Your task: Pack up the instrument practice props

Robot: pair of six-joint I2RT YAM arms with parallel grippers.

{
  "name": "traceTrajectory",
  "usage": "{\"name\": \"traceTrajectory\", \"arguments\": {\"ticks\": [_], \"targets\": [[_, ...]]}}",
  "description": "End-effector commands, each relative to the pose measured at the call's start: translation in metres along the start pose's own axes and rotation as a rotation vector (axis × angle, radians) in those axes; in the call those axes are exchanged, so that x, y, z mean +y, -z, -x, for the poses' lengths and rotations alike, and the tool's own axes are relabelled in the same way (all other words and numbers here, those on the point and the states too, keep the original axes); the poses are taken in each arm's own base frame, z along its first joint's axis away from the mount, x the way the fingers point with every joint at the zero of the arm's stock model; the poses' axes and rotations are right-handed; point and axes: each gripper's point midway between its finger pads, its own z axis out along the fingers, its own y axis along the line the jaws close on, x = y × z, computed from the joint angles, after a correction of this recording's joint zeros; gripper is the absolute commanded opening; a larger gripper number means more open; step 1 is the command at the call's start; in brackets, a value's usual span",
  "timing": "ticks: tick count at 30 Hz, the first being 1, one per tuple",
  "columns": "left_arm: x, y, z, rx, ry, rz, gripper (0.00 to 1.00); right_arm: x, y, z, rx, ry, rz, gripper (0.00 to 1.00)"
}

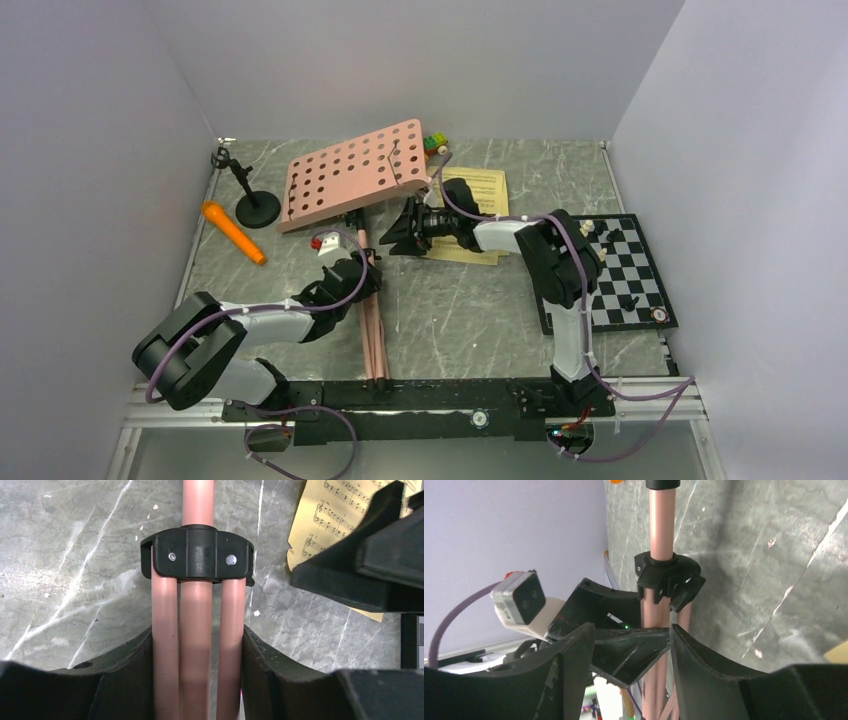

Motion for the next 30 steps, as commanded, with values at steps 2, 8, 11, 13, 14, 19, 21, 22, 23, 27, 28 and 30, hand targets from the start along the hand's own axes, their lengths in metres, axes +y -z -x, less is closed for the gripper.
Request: {"name": "traceTrajectory", "arguments": {"ticks": [2, 8, 11, 13, 14, 19, 21, 22, 23, 27, 28, 30], "targets": [[-0.015, 0.0, 0.017, -0.047, -0.018, -0.042, 0.0, 0.052, 0.038, 0.027, -0.163, 0.218, 0.022, 0.61], [-0.031, -0.001, 0.019, -0.027, -0.038, -0.094, 0.0, 0.027, 0.059, 0.009, -0.178, 0.213, -0.128, 0.62], [-0.038, -0.002, 0.019, -0.016, -0.056, -0.12, 0.0, 0.013, 0.074, 0.0, -0.201, 0.239, -0.219, 0.62], [-0.045, -0.003, 0.019, -0.01, -0.068, -0.14, 0.0, 0.007, 0.084, -0.006, -0.219, 0.258, -0.27, 0.62], [-0.048, -0.003, 0.019, -0.008, -0.075, -0.153, 0.0, 0.005, 0.089, -0.008, -0.228, 0.27, -0.291, 0.63], [-0.056, -0.001, 0.017, 0.011, -0.077, -0.182, 0.0, 0.008, 0.114, -0.016, -0.285, 0.339, -0.364, 0.63], [-0.057, 0.0, 0.018, 0.013, -0.071, -0.183, 0.0, 0.014, 0.12, -0.019, -0.298, 0.372, -0.37, 0.63], [-0.057, 0.001, 0.018, 0.015, -0.069, -0.182, 0.03, 0.017, 0.123, -0.021, -0.303, 0.394, -0.373, 0.63], [-0.057, 0.003, 0.019, 0.015, -0.067, -0.183, 0.08, 0.019, 0.126, -0.023, -0.307, 0.418, -0.382, 0.64], [-0.06, 0.011, 0.023, 0.012, -0.058, -0.201, 0.39, 0.023, 0.138, -0.029, -0.34, 0.499, -0.415, 0.65], [-0.06, 0.013, 0.025, 0.009, -0.057, -0.201, 0.47, 0.02, 0.14, -0.03, -0.343, 0.51, -0.43, 0.65], [-0.059, 0.018, 0.029, 0.005, -0.055, -0.194, 0.59, 0.02, 0.146, -0.03, -0.363, 0.538, -0.453, 0.65]]}}
